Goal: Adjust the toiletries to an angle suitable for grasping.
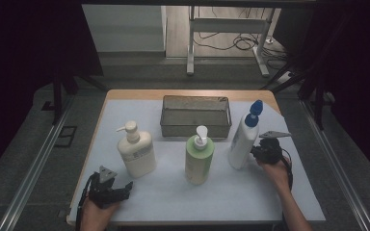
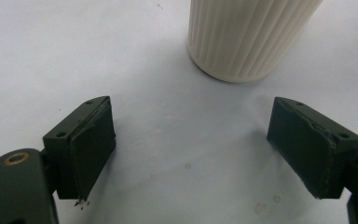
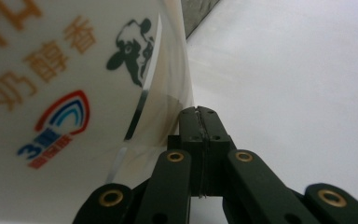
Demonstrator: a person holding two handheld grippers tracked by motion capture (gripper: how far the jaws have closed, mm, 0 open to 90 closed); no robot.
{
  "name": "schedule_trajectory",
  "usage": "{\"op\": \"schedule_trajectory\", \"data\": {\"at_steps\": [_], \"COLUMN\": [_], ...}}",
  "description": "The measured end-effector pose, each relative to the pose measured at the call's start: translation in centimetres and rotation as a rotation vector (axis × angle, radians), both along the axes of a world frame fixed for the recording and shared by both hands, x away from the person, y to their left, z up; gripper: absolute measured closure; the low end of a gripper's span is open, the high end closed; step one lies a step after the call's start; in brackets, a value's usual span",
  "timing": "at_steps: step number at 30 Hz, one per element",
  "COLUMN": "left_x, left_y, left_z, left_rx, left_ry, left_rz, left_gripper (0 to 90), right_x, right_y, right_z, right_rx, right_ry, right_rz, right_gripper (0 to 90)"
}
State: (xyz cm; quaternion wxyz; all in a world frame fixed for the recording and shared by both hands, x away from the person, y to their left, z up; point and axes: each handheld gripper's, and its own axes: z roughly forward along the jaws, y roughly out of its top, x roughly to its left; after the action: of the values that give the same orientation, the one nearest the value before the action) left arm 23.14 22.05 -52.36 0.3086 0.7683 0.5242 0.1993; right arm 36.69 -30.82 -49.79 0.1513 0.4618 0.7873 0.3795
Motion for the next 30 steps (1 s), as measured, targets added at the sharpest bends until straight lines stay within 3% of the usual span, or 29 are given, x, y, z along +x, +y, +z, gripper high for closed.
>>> {"op": "schedule_trajectory", "data": {"at_steps": [4, 20, 25, 30], "left_x": [0.0, 0.0, 0.0, 0.0], "left_y": [0.0, 0.0, 0.0, 0.0], "left_z": [0.0, 0.0, 0.0, 0.0], "left_rx": [0.0, -0.002, -0.002, -0.002], "left_ry": [0.0, -0.002, -0.001, -0.002], "left_rz": [0.0, 0.002, 0.002, 0.002], "left_gripper": [15.0, 15.0, 15.0, 15.0], "right_x": [-0.5, -5.2, -7.1, -7.9], "right_y": [-0.3, -1.3, -0.8, 0.1], "right_z": [0.2, 1.8, 2.0, 2.0], "right_rx": [0.007, 0.035, 0.04, 0.044], "right_ry": [0.004, -0.018, -0.018, -0.02], "right_rz": [0.002, 0.056, 0.09, 0.116], "right_gripper": [86.8, 89.5, 89.5, 89.5]}}
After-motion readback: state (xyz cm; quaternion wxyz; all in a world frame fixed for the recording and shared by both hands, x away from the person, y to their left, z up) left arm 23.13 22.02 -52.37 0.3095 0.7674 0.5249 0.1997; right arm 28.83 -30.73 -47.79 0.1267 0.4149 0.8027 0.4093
